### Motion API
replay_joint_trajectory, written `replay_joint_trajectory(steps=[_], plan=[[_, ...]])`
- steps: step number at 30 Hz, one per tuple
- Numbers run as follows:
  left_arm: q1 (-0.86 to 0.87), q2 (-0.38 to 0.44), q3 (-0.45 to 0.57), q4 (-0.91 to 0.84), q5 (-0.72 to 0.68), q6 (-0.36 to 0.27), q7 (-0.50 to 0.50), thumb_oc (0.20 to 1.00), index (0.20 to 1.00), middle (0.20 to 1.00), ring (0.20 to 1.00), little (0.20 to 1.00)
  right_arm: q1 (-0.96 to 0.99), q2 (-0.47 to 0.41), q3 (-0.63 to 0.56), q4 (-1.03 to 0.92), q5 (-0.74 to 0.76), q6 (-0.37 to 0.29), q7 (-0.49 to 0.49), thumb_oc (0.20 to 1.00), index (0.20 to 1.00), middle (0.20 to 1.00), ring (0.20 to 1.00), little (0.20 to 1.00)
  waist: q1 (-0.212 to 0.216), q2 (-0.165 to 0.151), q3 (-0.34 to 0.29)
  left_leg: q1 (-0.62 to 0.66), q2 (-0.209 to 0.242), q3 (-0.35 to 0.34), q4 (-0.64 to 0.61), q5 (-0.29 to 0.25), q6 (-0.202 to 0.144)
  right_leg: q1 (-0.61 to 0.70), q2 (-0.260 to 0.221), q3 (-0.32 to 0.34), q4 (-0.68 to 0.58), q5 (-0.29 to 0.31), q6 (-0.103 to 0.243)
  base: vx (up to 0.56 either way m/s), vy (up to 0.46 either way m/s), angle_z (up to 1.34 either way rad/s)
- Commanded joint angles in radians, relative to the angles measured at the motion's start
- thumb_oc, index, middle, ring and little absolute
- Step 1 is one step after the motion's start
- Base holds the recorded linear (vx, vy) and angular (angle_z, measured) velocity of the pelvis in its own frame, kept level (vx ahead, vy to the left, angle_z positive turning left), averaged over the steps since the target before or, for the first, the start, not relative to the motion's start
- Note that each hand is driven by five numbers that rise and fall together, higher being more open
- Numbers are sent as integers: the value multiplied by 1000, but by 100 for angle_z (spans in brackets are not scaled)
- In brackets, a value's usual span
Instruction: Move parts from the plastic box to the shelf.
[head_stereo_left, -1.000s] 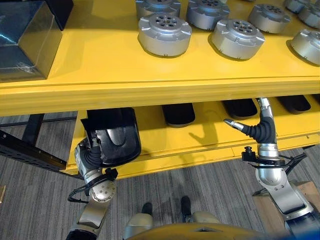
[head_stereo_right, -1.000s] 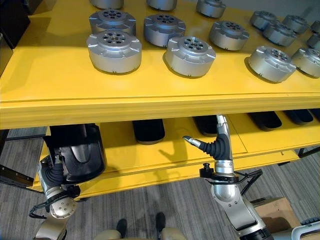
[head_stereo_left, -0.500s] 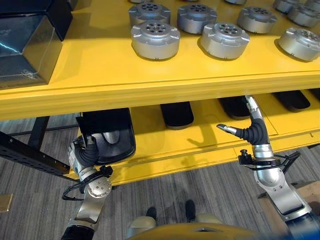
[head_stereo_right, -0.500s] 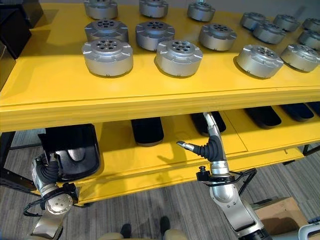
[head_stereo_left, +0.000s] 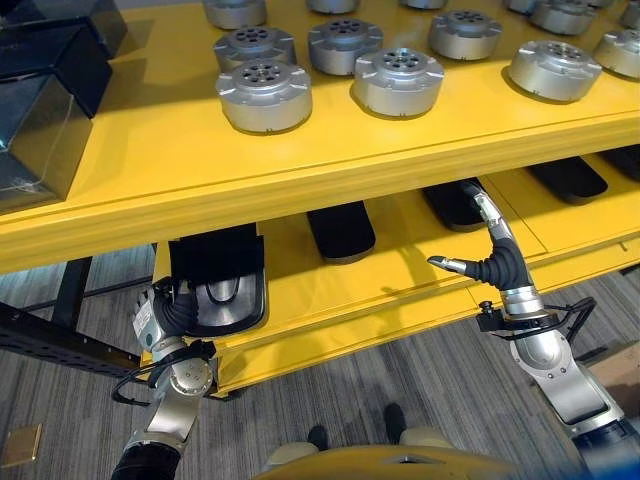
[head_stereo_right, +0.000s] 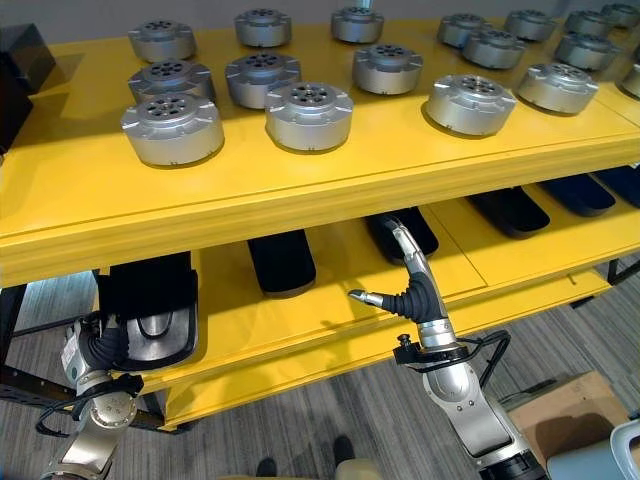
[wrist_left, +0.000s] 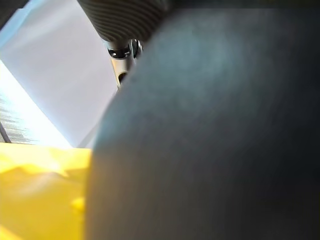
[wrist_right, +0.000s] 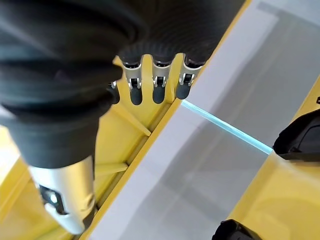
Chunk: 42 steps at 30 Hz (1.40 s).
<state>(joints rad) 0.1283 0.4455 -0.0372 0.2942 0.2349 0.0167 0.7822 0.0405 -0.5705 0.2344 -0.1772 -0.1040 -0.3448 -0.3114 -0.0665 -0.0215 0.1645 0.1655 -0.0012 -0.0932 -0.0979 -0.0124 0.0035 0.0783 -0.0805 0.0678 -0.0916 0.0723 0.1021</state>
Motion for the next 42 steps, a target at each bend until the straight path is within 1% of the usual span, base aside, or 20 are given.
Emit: replay_joint_trajectory(steps=[1,4,6,8,10,11,15,19,21,23,24,26,27,29,33,35,36,37,40,42], plan=[[-98,59,3,29,13,-38,16,200,200,200,200,200,-51,-47,-20,-35,21,-76,24,1000,1000,1000,1000,1000,17,-3,-29,0,107,73,20,-53,-79,24,-80,-30,121,-107,80,35,52,-9],[-116,55,-5,73,40,-30,29,200,200,200,200,200,-53,-45,-22,-28,22,-83,49,1000,1000,1000,1000,1000,9,0,-31,1,107,78,23,-53,-79,22,-80,-23,125,-109,80,29,48,-3],[-133,49,-14,104,35,0,44,200,200,200,200,200,-56,-44,-22,-21,23,-86,67,1000,1000,1000,1000,1000,3,2,-32,1,106,79,25,-53,-79,20,-79,-17,130,-110,80,22,46,-2],[-153,48,-23,165,71,13,70,200,200,200,200,200,-61,-45,-18,-11,23,-93,83,1000,1000,1000,1000,1000,-5,3,-34,3,106,82,26,-54,-79,19,-78,-12,132,-110,81,36,55,-1],[-167,47,-31,204,56,20,79,200,200,200,200,200,-65,-50,-16,-7,29,-94,93,1000,1000,1000,1000,1000,-11,4,-36,4,107,86,28,-54,-79,17,-77,-7,134,-110,80,34,48,-2],[-176,40,-32,239,23,18,91,200,200,200,200,200,-67,-50,-13,1,29,-99,103,1000,1000,1000,1000,1000,-15,5,-36,5,106,87,30,-54,-79,16,-77,-4,136,-111,81,61,53,-8],[-202,24,-26,321,14,20,133,200,200,200,200,200,-69,-52,-9,13,26,-103,134,1000,1000,1000,1000,1000,-29,8,-36,9,104,91,35,-63,-78,16,-77,4,144,-121,82,44,55,-15],[-230,15,-7,381,-24,52,159,200,200,200,200,200,-73,-53,-8,14,24,-99,157,1000,1000,1000,1000,1000,-41,10,-32,4,104,94,46,-64,-79,4,-77,10,156,-122,82,21,59,-5],[-246,11,3,425,-29,54,172,200,200,200,200,200,-77,-53,-6,16,21,-96,165,1000,1000,1000,1000,1000,-46,10,-30,0,103,93,50,-64,-79,-2,-78,13,160,-122,82,16,65,-5],[-263,15,10,465,-59,72,185,200,200,200,200,200,-82,-56,-5,17,23,-95,179,1000,1000,1000,1000,1000,-51,9,-27,-7,100,91,54,-64,-78,-10,-77,19,164,-122,83,14,80,-8],[-274,13,20,490,-82,86,207,200,200,200,200,200,-84,-60,-6,12,25,-87,187,1000,1000,1000,1000,1000,-54,8,-25,-12,99,92,56,-63,-78,-16,-76,20,167,-122,83,4,73,-9],[-286,18,26,505,-99,101,215,200,200,200,200,200,-85,-59,-2,13,19,-84,188,1000,1000,1000,1000,1000,-55,7,-21,-20,99,93,63,-64,-76,-22,-78,20,170,-122,84,-3,62,-7],[-293,19,35,521,-142,114,228,200,200,200,200,200,-86,-60,-5,11,17,-80,192,1000,1000,1000,1000,1000,-56,3,-16,-30,98,92,72,-66,-75,-29,-79,22,172,-121,84,-10,41,-2],[-300,22,43,529,-156,116,231,200,200,200,200,200,-87,-59,-1,11,13,-77,188,1000,1000,1000,1000,1000,-56,1,-13,-39,96,92,79,-67,-74,-35,-79,22,174,-121,85,-6,18,0],[-321,31,56,546,-213,152,244,200,200,200,200,200,-87,-61,0,3,6,-68,178,1000,1000,1000,1000,1000,-53,-10,-2,-64,92,91,100,-71,-70,-49,-81,22,178,-120,88,-19,11,0],[-324,37,63,559,-209,145,239,200,200,200,200,200,-90,-63,1,-4,3,-59,174,1000,1000,1000,1000,1000,-52,-13,4,-74,91,91,109,-72,-70,-57,-81,23,182,-119,88,-39,43,0],[-335,53,67,570,-174,140,232,200,200,200,200,200,-91,-68,3,-8,4,-55,171,1000,1000,1000,1000,1000,-53,-16,8,-81,91,93,116,-73,-69,-63,-81,25,184,-118,88,-61,88,-1],[-347,69,48,575,-147,139,229,200,200,200,200,200,-97,-77,4,-7,7,-53,172,1000,1000,1000,1000,1000,-55,-18,13,-93,90,95,122,-74,-68,-74,-82,27,186,-117,88,-64,89,0],[-368,86,27,574,-173,137,231,200,200,200,200,200,-103,-92,6,3,10,-67,170,1000,1000,1000,1000,1000,-54,-20,22,-108,86,95,132,-76,-66,-86,-83,27,187,-114,88,-76,79,-1],[-390,94,17,568,-187,157,235,200,200,200,200,200,-109,-95,11,10,6,-70,161,1000,1000,1000,1000,1000,-49,-26,28,-122,82,92,140,-79,-62,-94,-86,24,185,-111,91,-62,36,-2]])
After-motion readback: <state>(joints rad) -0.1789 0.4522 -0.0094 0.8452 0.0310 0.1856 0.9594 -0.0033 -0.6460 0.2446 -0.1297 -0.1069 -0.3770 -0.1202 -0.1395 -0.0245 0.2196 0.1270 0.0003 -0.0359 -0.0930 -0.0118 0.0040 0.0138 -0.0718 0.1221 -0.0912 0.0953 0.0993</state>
